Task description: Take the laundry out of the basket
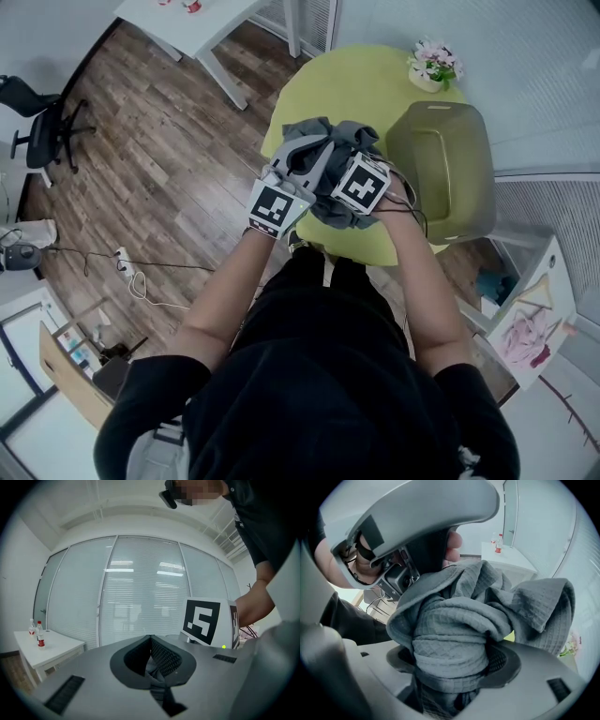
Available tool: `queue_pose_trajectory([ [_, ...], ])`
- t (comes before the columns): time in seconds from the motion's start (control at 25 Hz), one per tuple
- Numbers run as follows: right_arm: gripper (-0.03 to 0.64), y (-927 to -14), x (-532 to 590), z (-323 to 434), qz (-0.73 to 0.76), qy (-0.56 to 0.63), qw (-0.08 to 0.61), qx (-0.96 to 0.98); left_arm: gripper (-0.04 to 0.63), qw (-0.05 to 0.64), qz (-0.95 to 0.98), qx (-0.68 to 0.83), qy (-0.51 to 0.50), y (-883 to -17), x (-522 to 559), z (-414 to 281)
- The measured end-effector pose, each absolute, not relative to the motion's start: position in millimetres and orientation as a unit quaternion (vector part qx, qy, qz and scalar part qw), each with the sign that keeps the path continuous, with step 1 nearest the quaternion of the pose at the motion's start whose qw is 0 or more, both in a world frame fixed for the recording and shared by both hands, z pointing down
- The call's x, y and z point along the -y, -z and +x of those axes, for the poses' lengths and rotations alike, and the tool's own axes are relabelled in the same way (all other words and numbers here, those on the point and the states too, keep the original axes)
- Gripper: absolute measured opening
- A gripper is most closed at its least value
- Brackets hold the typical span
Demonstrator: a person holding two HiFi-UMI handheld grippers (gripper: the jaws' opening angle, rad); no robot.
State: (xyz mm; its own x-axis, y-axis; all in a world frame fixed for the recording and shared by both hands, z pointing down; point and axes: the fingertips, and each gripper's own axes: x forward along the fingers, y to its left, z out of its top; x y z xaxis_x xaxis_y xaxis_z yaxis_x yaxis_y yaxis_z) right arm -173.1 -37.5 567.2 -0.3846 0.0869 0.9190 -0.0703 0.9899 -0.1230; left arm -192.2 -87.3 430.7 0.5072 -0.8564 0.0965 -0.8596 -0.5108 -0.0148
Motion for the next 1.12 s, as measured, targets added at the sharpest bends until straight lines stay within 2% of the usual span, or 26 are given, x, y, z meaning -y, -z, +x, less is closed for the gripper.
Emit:
queue_pose_trajectory([
  [0.8, 0.367, -693.0, 36.0, -149.2, -0.028, -0.103, 0.592, 0.799, 0.009, 0.094, 0.868, 0.480, -0.082, -546.5, 103.7, -180.8],
  [1.12, 0.367, -728.3, 33.5, -149.6, -0.040, -0.103, 0.585, 0.804, 0.009, 0.122, 0.870, 0.465, -0.106, -594.3, 107.5, -170.7],
])
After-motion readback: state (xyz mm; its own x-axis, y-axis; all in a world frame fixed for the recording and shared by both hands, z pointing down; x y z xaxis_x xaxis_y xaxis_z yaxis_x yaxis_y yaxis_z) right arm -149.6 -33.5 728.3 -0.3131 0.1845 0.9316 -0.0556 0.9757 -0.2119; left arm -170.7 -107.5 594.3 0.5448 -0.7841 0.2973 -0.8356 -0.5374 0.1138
